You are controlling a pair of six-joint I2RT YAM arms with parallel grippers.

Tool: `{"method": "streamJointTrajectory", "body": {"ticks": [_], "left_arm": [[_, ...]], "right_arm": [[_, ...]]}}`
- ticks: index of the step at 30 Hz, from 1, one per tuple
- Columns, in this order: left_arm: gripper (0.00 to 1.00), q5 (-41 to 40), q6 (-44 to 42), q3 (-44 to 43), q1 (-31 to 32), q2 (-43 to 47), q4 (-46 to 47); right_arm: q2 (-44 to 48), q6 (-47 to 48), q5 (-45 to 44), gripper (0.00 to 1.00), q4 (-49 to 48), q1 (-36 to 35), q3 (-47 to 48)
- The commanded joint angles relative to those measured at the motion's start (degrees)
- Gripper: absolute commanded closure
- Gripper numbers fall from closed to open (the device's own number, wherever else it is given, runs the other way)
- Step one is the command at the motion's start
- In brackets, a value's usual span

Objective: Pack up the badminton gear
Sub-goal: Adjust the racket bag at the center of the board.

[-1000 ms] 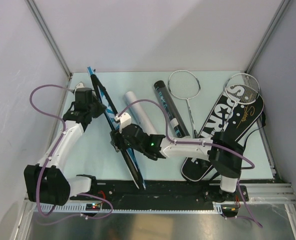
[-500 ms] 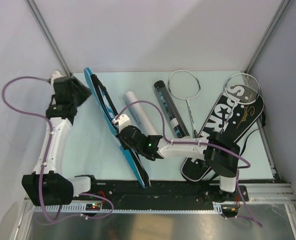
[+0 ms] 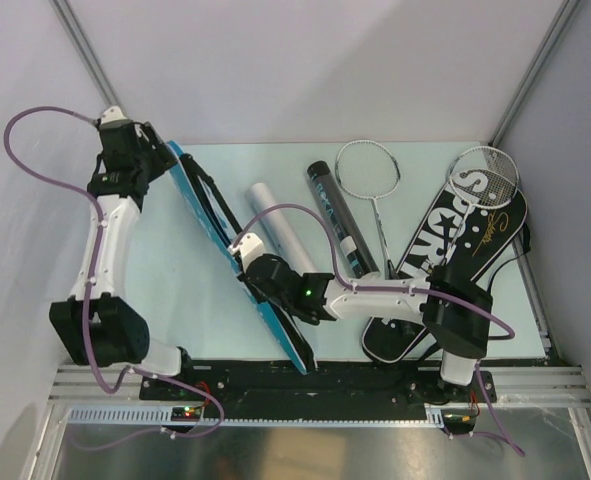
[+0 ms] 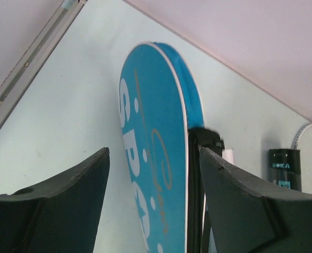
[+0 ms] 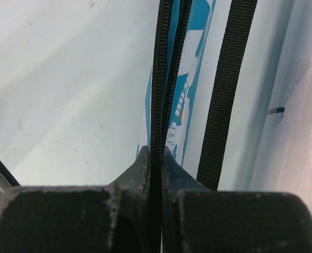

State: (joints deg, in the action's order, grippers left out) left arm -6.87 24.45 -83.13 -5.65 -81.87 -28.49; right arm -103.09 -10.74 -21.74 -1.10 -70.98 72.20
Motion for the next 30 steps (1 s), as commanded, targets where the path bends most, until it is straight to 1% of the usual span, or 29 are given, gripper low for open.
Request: {"method": "streamJointTrajectory", "body": {"ticks": [1,4,5,7,10,15,19,23,26,28,30], "left_arm": [[0.26,-1.17,3.08,-6.52,-2.15,-3.00,-0.14],[0.26,-0.01,6.14,-8.70,-3.89,-6.12,-0.57],[0.28,1.72,6.89,-9.32,-4.44,-6.91,-0.67],[0.35,7.15,6.15,-10.29,-5.05,-8.16,-0.71],[0.38,12.50,3.17,-9.49,-5.15,-7.13,-0.75],[0.41,15.23,-1.29,-3.11,-4.66,-0.98,-0.63],[0.45,14.99,-3.54,2.45,-2.33,3.01,-0.70],[0.47,16.19,-3.29,5.70,0.89,5.47,-0.61],[0.46,16.73,-1.74,5.95,4.38,6.51,-0.55],[0.41,16.22,0.76,5.79,7.20,6.78,-0.41],[0.37,14.83,4.14,6.07,8.50,7.11,0.32]], "right_arm": [[3.95,3.54,-1.59,1.00,-2.80,-1.05,-0.91],[4.73,4.31,-2.24,1.00,-3.70,-1.39,-2.43],[4.95,4.45,-2.60,1.00,-4.07,-1.55,-2.91],[5.32,4.62,-3.16,1.00,-4.36,-1.78,-3.62],[5.71,4.87,-3.45,1.00,-4.53,-1.80,-3.80],[6.02,5.30,-2.99,1.00,-4.82,-1.83,-3.90],[6.05,5.77,-2.98,1.00,-5.24,-1.95,-3.85],[6.07,6.13,-3.40,1.00,-5.42,-1.96,-3.88],[6.00,6.17,-3.50,1.00,-5.73,-2.03,-3.90],[5.98,6.10,-3.58,1.00,-5.99,-2.16,-3.91],[5.93,6.11,-3.91,1.00,-6.18,-2.37,-3.89]]}}
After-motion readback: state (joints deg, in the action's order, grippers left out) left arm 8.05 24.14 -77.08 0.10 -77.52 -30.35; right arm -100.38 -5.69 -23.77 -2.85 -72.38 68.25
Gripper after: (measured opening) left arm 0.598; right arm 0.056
